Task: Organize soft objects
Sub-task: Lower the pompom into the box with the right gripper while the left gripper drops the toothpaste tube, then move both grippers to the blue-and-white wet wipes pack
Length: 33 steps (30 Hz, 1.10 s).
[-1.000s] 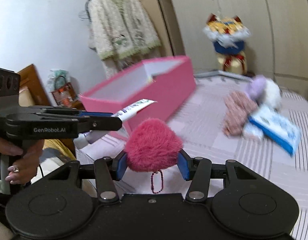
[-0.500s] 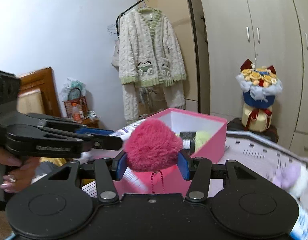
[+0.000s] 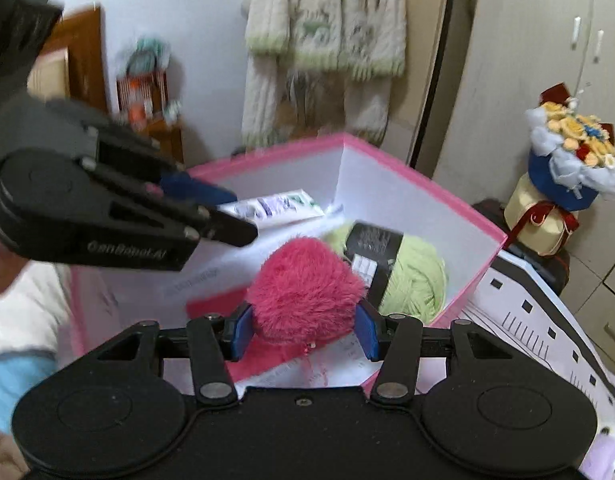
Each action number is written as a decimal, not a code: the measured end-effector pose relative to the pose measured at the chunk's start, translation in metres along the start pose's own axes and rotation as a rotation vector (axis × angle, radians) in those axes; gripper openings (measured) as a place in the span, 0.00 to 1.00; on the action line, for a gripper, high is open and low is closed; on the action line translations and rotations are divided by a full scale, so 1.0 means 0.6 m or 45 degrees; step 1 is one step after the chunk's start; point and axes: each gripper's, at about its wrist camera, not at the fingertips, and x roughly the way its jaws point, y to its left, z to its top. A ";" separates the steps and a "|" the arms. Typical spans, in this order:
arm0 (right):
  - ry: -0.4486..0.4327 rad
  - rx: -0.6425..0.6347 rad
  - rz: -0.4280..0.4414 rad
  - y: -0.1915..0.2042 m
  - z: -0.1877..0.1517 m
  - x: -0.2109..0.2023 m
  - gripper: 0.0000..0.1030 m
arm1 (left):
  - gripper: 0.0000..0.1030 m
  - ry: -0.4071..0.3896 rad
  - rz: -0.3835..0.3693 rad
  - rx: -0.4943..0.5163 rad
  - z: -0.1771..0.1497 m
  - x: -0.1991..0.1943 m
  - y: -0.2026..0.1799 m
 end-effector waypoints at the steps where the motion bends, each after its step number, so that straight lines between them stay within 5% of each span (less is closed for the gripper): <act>1: 0.014 -0.015 -0.008 0.000 0.003 0.005 0.55 | 0.22 0.015 0.005 0.004 0.001 0.007 0.002; 10: -0.031 -0.080 -0.068 0.019 0.001 -0.002 0.69 | 0.29 0.072 0.021 -0.015 0.009 0.037 0.004; 21: -0.302 0.241 -0.087 -0.031 -0.089 -0.221 0.70 | 0.45 -0.037 -0.070 0.040 -0.019 -0.084 -0.016; 33: -0.368 0.404 -0.219 -0.068 -0.206 -0.373 0.74 | 0.55 -0.131 -0.386 0.194 -0.033 -0.211 -0.118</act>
